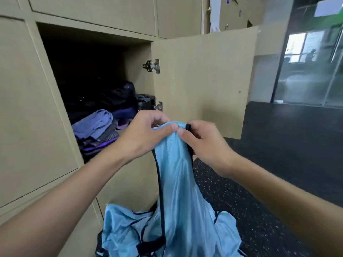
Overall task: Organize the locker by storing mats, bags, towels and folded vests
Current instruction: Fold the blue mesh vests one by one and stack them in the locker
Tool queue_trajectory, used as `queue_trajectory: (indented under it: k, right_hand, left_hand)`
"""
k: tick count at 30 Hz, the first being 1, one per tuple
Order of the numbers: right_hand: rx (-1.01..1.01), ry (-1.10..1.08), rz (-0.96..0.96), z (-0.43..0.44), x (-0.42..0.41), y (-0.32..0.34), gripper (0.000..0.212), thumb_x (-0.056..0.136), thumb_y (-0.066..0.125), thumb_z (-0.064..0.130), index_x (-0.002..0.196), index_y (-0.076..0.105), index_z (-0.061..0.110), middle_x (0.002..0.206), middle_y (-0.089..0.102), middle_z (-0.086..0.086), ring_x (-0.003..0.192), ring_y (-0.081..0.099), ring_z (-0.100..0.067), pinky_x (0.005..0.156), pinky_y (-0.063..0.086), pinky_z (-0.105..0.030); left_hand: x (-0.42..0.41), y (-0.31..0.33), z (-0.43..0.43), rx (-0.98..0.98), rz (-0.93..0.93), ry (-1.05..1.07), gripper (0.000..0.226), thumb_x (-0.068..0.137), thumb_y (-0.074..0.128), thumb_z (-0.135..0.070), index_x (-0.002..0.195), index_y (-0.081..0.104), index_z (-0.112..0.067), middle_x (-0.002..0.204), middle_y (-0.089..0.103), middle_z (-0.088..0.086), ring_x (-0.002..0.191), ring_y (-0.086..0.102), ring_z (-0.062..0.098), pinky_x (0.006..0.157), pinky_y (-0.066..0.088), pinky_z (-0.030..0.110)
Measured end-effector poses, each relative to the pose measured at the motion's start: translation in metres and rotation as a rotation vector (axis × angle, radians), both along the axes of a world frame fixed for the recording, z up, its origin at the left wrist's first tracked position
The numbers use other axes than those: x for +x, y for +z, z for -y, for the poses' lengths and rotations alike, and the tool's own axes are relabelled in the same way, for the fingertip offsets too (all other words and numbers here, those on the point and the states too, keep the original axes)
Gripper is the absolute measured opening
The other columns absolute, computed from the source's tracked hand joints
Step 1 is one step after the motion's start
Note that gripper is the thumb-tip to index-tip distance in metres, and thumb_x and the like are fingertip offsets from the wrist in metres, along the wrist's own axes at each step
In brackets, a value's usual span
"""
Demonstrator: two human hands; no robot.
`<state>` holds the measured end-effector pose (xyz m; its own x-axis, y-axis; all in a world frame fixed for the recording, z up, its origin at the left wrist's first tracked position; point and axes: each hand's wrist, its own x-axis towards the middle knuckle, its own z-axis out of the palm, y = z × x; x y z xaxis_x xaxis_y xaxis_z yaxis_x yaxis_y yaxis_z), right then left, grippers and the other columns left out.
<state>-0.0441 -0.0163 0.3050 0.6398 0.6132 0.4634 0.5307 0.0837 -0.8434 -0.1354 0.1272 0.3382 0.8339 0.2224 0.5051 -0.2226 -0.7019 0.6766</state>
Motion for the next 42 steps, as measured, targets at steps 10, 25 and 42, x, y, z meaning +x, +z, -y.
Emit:
queue_trajectory:
  k: [10, 25, 42]
  right_hand:
    - [-0.401, 0.162, -0.024, -0.014, -0.004, -0.035, 0.021, 0.094, 0.062, 0.019, 0.083, 0.060, 0.001, 0.074, 0.057, -0.014, 0.067, 0.051, -0.015, 0.057, 0.049, -0.038]
    - [-0.574, 0.152, 0.203, 0.010, 0.016, -0.062, 0.024, 0.090, 0.068, 0.028, 0.067, 0.059, 0.026, 0.062, 0.062, 0.013, 0.054, 0.050, -0.001, 0.054, 0.041, -0.018]
    - [-0.570, 0.100, 0.272, 0.026, 0.013, -0.066, 0.009, 0.088, 0.069, 0.023, 0.080, 0.066, 0.020, 0.068, 0.063, 0.004, 0.058, 0.050, -0.005, 0.057, 0.041, -0.020]
  left_hand:
    - [-0.008, -0.046, -0.029, -0.140, 0.038, 0.276, 0.020, 0.099, 0.057, -0.022, 0.081, 0.058, -0.013, 0.065, 0.049, -0.007, 0.050, 0.038, 0.000, 0.050, 0.032, 0.019]
    - [-0.024, -0.055, -0.050, -0.063, 0.051, 0.442, 0.036, 0.090, 0.071, -0.028, 0.073, 0.052, -0.002, 0.065, 0.046, 0.002, 0.051, 0.040, 0.012, 0.043, 0.035, 0.023]
    - [-0.021, -0.076, -0.018, 0.068, -0.328, 0.060, 0.017, 0.086, 0.075, -0.027, 0.077, 0.072, -0.014, 0.068, 0.065, 0.011, 0.050, 0.047, 0.010, 0.048, 0.038, 0.022]
